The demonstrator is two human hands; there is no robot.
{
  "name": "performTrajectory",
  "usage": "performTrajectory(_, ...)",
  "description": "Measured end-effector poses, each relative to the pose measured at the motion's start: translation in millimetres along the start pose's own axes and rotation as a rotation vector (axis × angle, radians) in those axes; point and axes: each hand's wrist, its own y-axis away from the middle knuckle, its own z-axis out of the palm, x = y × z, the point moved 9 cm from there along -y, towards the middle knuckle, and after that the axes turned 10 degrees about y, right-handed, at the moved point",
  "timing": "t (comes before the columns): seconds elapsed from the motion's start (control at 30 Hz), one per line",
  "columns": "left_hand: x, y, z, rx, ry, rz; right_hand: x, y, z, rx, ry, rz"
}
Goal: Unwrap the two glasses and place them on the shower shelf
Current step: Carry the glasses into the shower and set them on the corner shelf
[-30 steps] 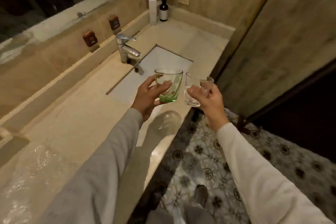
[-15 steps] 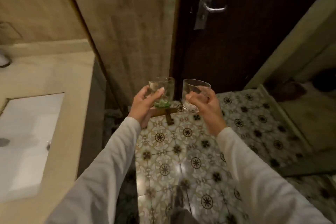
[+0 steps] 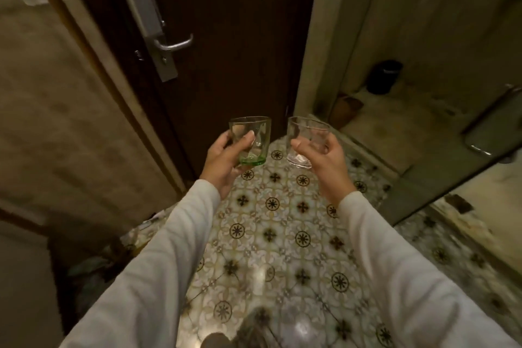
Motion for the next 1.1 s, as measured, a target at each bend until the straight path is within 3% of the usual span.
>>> performTrajectory(0.53, -18.8, -188.4, 121.5, -0.327, -0.032, -0.209, -3.7, -138.7, -80.1, 0.331, -0.033, 0.034)
performTrajectory(1.1, -17.3, -389.5, 232.3, -0.514, -0.014, -0.323, -40.4, -297.8, -134.1, 0.534, -0.051, 0.023)
